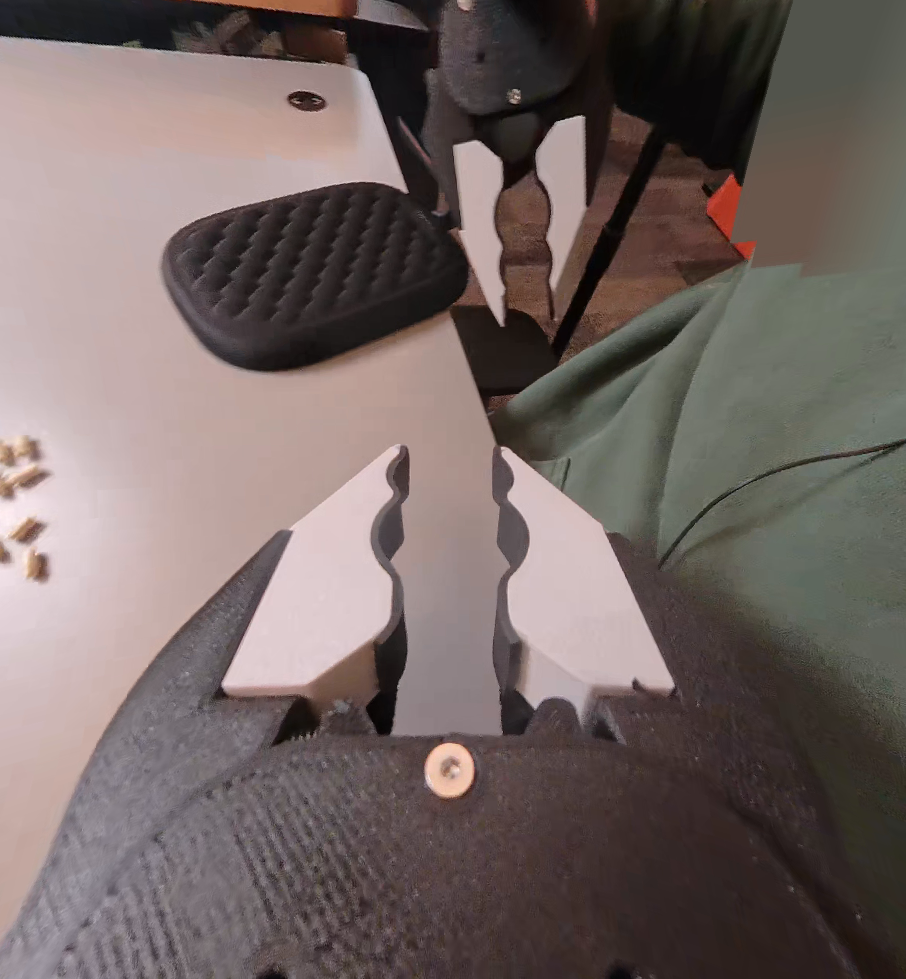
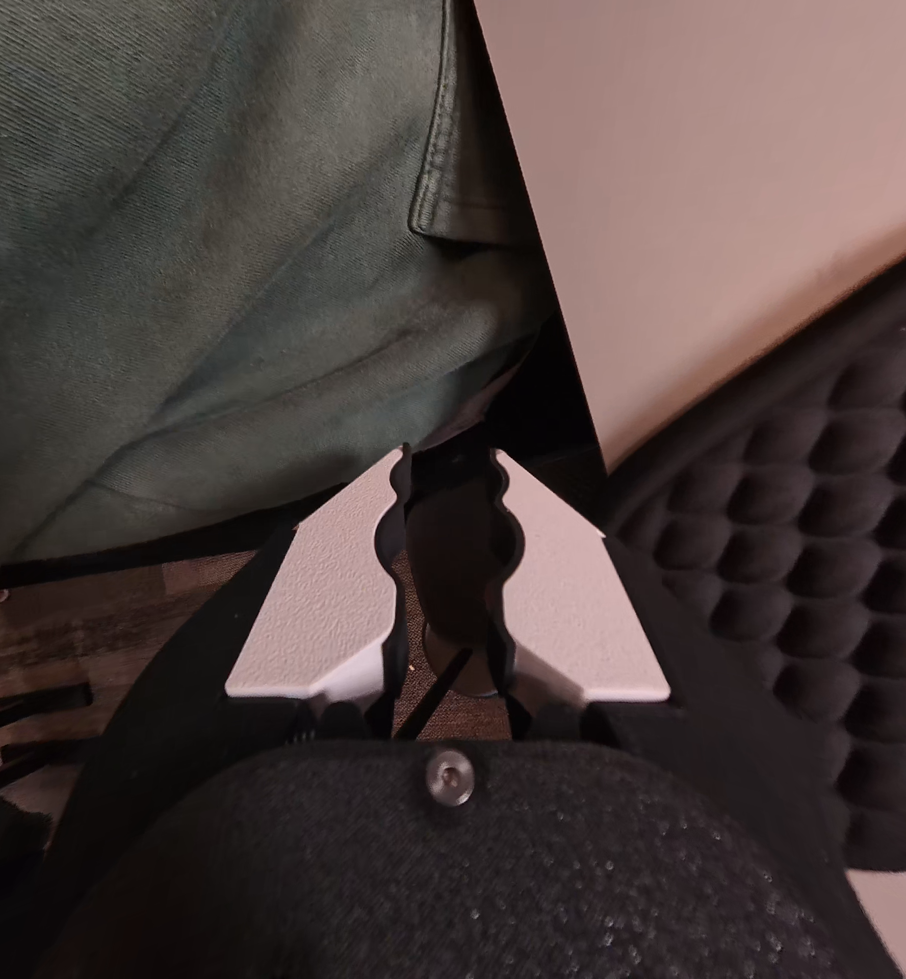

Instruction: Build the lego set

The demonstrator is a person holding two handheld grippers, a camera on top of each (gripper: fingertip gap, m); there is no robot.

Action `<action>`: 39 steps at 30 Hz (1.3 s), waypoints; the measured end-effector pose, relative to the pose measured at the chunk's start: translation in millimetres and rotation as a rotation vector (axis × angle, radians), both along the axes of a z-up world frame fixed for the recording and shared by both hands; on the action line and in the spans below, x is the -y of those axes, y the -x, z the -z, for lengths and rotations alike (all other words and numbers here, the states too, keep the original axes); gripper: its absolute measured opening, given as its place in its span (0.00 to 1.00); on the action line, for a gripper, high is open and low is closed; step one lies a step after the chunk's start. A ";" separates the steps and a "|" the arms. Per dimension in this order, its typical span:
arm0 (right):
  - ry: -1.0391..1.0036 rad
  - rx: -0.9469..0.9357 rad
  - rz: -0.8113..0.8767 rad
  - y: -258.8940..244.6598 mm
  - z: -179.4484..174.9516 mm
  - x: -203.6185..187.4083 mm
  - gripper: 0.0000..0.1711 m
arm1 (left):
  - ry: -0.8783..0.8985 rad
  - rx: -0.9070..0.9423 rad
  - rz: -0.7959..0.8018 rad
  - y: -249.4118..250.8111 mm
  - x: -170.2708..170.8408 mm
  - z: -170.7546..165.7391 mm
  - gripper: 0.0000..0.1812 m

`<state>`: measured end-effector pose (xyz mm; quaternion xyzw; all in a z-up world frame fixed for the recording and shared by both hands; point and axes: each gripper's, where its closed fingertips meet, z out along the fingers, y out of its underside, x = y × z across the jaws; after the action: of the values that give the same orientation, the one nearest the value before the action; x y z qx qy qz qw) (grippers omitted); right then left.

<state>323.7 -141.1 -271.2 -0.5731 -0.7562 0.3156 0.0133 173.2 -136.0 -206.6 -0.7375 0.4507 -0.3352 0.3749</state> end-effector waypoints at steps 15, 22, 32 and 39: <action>-0.132 -0.098 0.343 -44.0 -32.5 -19.0 0.14 | 0.006 0.128 -0.011 -12.0 -16.1 -8.5 0.16; -0.194 -0.275 0.555 -78.1 -31.2 25.0 0.14 | 0.026 0.153 -0.001 -39.1 13.0 -22.7 0.17; -0.219 -0.364 0.659 -114.4 -7.2 92.4 0.14 | 0.075 0.232 -0.099 -67.9 102.2 -8.7 0.16; -0.470 -0.502 1.040 -190.9 -16.1 102.5 0.14 | -0.014 0.202 -0.149 -71.4 145.6 1.6 0.17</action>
<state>514.7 -243.6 -255.1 -0.7564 -0.4012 0.2180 0.4683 244.6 -281.6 -208.2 -0.7288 0.3568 -0.3761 0.4473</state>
